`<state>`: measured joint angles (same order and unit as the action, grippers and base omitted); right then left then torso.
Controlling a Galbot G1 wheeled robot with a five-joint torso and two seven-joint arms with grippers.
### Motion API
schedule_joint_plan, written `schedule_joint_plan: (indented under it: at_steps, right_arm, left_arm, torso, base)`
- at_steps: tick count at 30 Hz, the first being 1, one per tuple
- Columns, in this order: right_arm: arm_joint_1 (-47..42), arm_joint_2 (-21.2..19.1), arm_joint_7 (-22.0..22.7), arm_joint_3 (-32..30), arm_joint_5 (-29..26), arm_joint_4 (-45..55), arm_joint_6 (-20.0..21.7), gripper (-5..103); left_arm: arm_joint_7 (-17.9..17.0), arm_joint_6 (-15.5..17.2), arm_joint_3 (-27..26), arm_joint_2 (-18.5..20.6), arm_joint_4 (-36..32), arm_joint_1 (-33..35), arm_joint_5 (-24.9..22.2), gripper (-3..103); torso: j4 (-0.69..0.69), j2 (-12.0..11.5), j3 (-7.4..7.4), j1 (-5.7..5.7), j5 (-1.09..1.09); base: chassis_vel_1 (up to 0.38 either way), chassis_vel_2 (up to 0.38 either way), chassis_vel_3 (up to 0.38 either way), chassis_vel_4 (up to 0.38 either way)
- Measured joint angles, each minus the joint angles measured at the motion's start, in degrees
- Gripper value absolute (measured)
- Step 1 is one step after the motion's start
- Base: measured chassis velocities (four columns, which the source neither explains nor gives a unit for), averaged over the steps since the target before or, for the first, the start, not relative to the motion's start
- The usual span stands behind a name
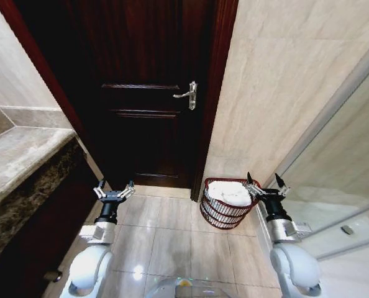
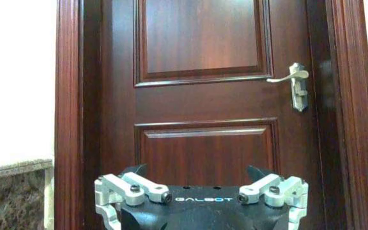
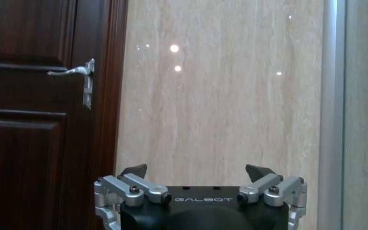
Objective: Discard the used towel into the hamper.
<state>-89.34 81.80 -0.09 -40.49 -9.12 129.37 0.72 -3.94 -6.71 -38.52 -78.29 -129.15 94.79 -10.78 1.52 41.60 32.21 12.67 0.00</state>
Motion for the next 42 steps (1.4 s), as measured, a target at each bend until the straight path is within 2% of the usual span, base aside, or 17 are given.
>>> schedule_joint_plan:
  at_steps: [25,42]
  right_arm:
    - [0.2,0.7,0.4,1.0,0.6,0.4,0.3,100]
    - [-0.5,-1.4,0.2,-0.9,-1.9,0.8,0.8,100]
  left_arm:
    - [0.6,1.5,0.6,0.8,-0.1,-1.4,-1.8,100]
    - [0.6,1.3,0.2,1.4,-0.4,-0.8,-2.2,100]
  torso:
    - [0.0,6.3,3.61,2.67,0.0]
    - [0.0,10.7,6.06,4.64,0.0]
  base:
    - [0.0,0.0,0.0,0.0]
    - [0.0,0.0,0.0,0.0]
